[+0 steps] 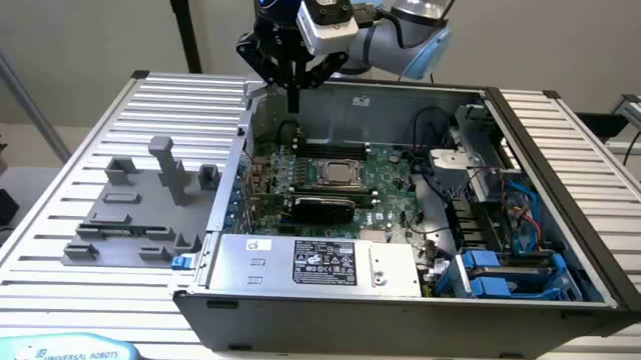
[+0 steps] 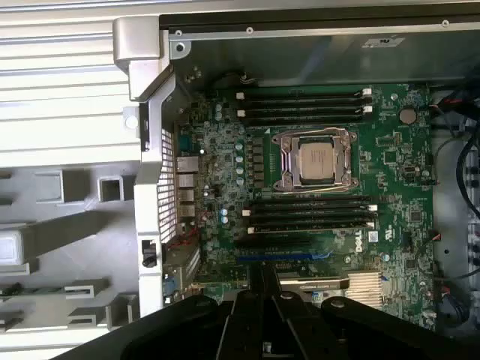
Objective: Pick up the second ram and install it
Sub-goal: 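Reach for the second ram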
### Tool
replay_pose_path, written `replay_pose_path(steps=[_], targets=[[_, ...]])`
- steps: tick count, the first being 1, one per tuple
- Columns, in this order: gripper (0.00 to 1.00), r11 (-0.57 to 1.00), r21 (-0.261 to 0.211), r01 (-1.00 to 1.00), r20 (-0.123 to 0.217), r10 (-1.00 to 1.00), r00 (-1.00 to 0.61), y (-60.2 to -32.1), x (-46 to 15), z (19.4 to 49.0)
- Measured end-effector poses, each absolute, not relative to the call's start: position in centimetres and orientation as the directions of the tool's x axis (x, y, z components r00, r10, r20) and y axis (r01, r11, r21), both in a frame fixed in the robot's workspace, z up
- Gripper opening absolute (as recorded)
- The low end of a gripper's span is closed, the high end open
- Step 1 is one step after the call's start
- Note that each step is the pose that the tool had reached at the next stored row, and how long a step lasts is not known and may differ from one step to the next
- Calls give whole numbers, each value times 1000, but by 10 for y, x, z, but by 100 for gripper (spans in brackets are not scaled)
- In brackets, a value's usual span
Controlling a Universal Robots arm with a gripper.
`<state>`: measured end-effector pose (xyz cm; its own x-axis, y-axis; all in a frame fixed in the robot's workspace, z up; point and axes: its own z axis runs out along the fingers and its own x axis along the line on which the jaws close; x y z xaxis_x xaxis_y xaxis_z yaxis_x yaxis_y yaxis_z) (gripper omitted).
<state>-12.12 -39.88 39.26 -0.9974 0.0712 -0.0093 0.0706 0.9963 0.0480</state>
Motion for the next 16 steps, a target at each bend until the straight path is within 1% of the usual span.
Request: replay_pose_path(steps=[16], targets=[[11, 996, 48, 71, -9, 71, -997, -399, -122, 393]])
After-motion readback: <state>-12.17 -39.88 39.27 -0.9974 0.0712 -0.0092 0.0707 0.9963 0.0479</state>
